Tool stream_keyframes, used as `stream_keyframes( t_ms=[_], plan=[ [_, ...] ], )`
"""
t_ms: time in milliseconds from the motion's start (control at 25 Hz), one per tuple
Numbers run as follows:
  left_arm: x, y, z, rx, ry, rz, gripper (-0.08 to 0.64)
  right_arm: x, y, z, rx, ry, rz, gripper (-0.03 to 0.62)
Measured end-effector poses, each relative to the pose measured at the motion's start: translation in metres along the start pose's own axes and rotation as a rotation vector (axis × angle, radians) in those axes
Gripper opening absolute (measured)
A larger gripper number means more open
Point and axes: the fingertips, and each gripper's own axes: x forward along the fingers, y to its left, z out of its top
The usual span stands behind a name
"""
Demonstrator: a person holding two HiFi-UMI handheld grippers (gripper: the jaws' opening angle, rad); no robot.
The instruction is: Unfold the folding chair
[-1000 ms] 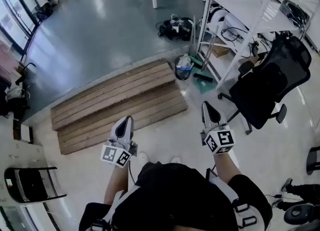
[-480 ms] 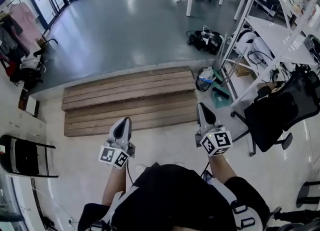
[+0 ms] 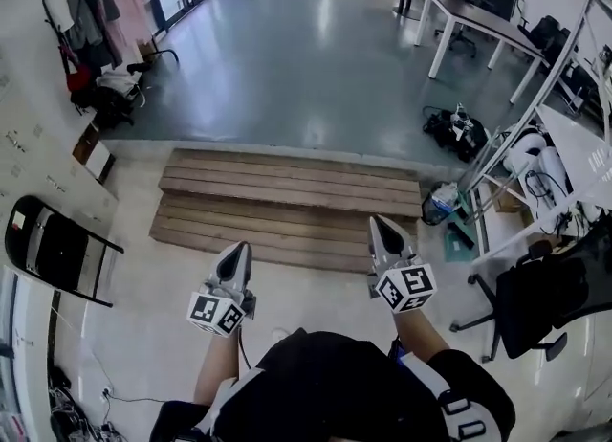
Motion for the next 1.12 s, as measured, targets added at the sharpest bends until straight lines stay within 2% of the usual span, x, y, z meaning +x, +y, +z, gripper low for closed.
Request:
stream_keyframes(
  t_ms=[120, 320, 400, 640, 920, 1120],
  plan=[
    [-0.021, 0.03, 0.009, 0.008, 0.001, 0.057, -0.002, 0.033, 0.034, -0.006, 0.019, -0.002, 0.066, 0.005],
    [-0.051, 0.068, 0.021, 0.07, -0.005, 0.092, -0.002, 0.085, 0.089, -0.017, 0.062, -0.014, 0.169, 0.005],
    [-0.064, 0.085, 0.029, 0.077, -0.017, 0.135, -0.002, 0.104, 0.112, -0.022, 0.062, -0.017, 0.216, 0.005],
    [-0.135, 0.127, 0.045, 0.09, -0.057, 0.344, -0.002, 0.16, 0.193, -0.054, 0.101, 0.042, 0.421, 0.005],
    [-0.226, 0.168, 0.06, 0.111, -0.11, 0.593, -0.002, 0.205, 0.301, -0.076, 0.079, 0.072, 0.647, 0.005],
    [-0.259, 0.184, 0.062, 0.107, -0.132, 0.706, -0.002, 0.23, 0.349, -0.083, 0.081, 0.106, 0.76, 0.005]
  ],
)
